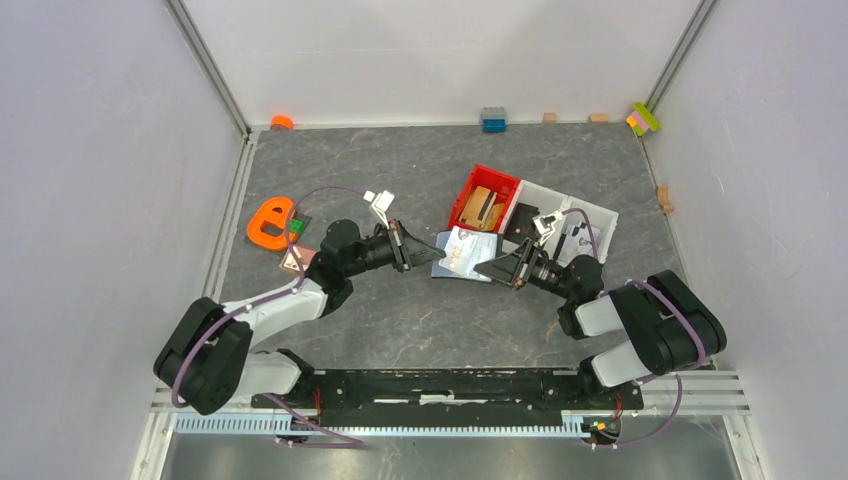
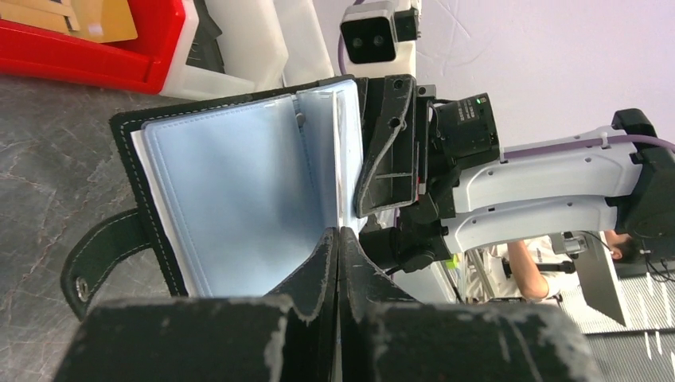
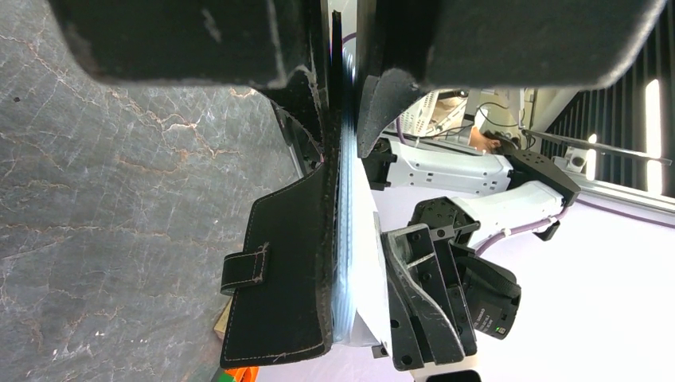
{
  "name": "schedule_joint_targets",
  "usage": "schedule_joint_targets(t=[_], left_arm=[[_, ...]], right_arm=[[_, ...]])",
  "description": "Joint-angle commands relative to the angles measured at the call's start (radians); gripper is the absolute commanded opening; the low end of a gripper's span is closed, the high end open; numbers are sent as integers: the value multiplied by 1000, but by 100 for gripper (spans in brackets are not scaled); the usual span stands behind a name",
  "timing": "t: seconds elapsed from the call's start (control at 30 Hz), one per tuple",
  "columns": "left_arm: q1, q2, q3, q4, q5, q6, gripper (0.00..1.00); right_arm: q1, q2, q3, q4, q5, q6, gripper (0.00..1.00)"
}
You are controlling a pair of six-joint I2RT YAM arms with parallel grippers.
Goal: Take the credit cards out of the card holder
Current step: Remove the credit card from the card holder, then place the card holder at the center of the board.
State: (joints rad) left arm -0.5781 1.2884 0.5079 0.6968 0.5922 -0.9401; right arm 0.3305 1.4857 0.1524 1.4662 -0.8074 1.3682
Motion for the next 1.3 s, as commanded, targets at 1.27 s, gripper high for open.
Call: schedule_joint_targets(t=[1.27], left_arm=[[40,-73,-19,-104,-116,65,2]], right_arm=[[-21,-17,-9,259,2,-28,2]])
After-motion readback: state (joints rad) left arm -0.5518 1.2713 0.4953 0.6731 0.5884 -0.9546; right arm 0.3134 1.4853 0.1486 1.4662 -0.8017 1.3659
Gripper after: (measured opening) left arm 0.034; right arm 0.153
